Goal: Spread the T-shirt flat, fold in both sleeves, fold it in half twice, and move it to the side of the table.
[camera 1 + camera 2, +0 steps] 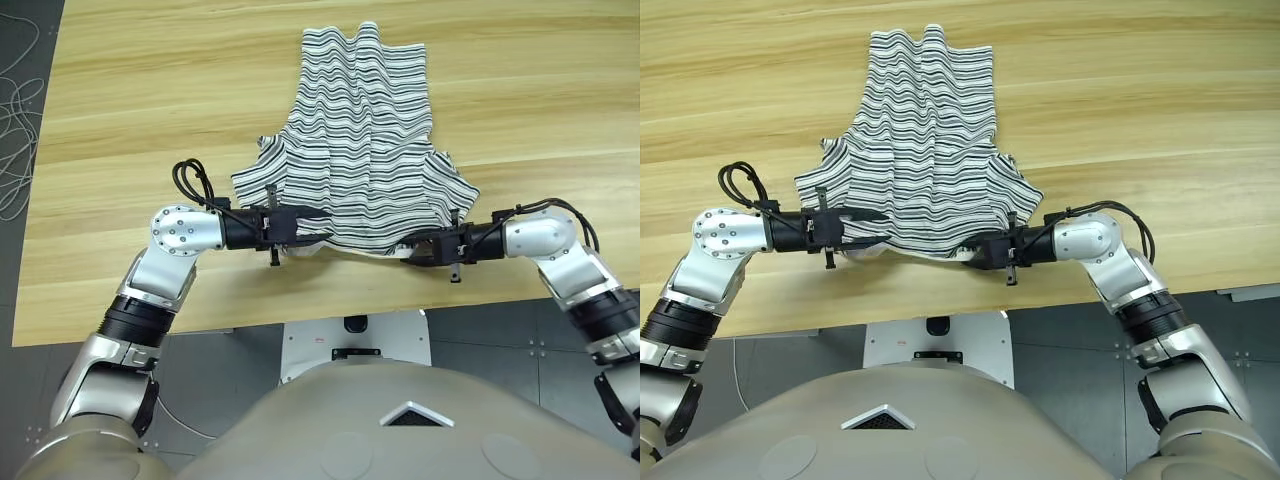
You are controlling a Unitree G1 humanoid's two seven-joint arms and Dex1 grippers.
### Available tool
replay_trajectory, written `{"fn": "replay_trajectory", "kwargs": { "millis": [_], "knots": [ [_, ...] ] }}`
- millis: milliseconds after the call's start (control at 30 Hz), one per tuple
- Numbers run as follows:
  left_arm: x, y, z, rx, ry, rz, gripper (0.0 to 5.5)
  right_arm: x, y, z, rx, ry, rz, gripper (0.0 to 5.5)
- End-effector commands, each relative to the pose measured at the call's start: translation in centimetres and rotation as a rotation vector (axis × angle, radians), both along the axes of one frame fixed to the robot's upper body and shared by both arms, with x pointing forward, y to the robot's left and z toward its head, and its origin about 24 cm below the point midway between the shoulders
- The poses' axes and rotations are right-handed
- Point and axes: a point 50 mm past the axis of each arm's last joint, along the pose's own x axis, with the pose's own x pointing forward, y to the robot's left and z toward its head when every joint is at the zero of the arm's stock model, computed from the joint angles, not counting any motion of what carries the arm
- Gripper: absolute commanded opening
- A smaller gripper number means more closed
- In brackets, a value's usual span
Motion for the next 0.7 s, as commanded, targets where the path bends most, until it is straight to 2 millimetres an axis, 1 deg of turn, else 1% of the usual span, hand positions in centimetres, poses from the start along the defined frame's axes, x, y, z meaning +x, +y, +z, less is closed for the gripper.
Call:
{"fn": "replay_trajectory", "kwargs": {
  "millis": [33, 100, 133, 167, 200, 233, 300, 333, 367, 500, 533, 600, 700],
  "knots": [
    [-1.2, 0.5, 1.7, -0.042, 0.038, -0.066, 2.03, -0.1, -1.3, 2.2, 0.006, 0.058, 0.042, 2.15],
    [-2.1, 0.8, 3.1, -0.101, 0.085, -0.129, 2.3, 0.0, -1.9, 3.5, 0.024, 0.082, 0.05, 2.45],
    [-2.1, 0.9, 4.0, -0.147, 0.08, -0.138, 2.43, 0.2, -2.1, 4.3, 0.046, 0.08, 0.046, 2.54],
    [-1.9, 1.0, 4.8, -0.19, 0.068, -0.132, 2.65, 0.5, -2.2, 5.0, 0.071, 0.07, 0.037, 2.54],
    [-1.5, 1.1, 5.4, -0.225, 0.054, -0.116, 2.76, 0.8, -2.3, 5.7, 0.094, 0.061, 0.027, 2.54],
    [-0.7, 1.4, 6.0, -0.257, 0.015, -0.065, 2.76, 1.3, -2.2, 6.9, 0.158, 0.023, 0.0, 2.54],
    [2.4, 2.0, 6.6, -0.274, -0.113, 0.139, 2.76, 2.6, -1.6, 8.6, 0.264, -0.077, -0.07, 2.54],
    [4.1, 2.3, 6.4, -0.243, -0.182, 0.254, 2.76, 3.7, -1.2, 8.8, 0.272, -0.157, -0.131, 2.54],
    [5.6, 2.4, 5.9, -0.205, -0.238, 0.355, 2.76, 4.8, -0.6, 8.5, 0.261, -0.224, -0.195, 2.54],
    [10.1, 2.4, 3.8, -0.08, -0.379, 0.643, 2.76, 8.0, 1.9, 6.1, 0.211, -0.388, -0.379, 2.54],
    [10.9, 2.4, 3.1, -0.05, -0.392, 0.698, 2.76, 8.9, 2.4, 5.6, 0.205, -0.425, -0.429, 2.54],
    [11.9, 2.5, 1.3, 0.028, -0.385, 0.761, 2.76, 10.3, 3.2, 4.8, 0.195, -0.477, -0.519, 2.54],
    [12.4, 2.2, -1.9, 0.193, -0.346, 0.795, 2.76, 12.0, 4.7, 2.9, 0.179, -0.466, -0.638, 2.54]
  ]
}}
